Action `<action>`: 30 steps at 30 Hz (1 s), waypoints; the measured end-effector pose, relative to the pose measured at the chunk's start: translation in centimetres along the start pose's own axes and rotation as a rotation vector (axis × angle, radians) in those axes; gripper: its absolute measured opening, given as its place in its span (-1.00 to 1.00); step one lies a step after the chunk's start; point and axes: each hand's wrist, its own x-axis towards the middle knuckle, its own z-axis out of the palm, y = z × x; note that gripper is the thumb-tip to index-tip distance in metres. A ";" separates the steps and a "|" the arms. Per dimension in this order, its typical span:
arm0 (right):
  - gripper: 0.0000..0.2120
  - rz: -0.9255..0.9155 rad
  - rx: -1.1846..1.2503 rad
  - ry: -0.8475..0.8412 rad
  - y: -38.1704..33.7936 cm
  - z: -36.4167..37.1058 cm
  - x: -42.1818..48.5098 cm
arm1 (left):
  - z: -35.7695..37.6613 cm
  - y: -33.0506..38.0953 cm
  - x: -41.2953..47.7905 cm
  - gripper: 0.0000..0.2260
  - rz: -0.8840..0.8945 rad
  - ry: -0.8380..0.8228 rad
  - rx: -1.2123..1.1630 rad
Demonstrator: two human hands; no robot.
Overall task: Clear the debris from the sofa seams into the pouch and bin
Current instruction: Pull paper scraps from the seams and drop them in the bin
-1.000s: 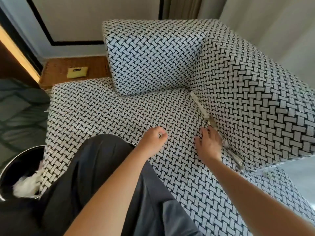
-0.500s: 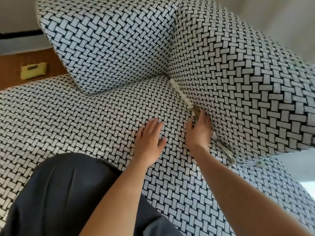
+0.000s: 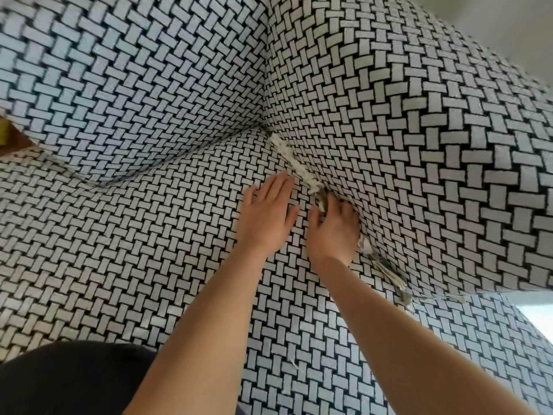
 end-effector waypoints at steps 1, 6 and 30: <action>-0.62 -0.004 -0.010 0.005 -0.1 0.0 0.0 | 0.1 0.0 0.6 -0.47 0.005 0.000 0.007; -0.70 -0.001 0.007 0.047 -0.2 0.2 -0.1 | 0.3 1.1 4.2 -0.47 -0.134 0.003 -0.085; -0.54 -0.147 -0.010 -0.018 -0.4 0.9 0.6 | -1.2 0.5 4.2 -0.90 -0.257 0.153 -0.702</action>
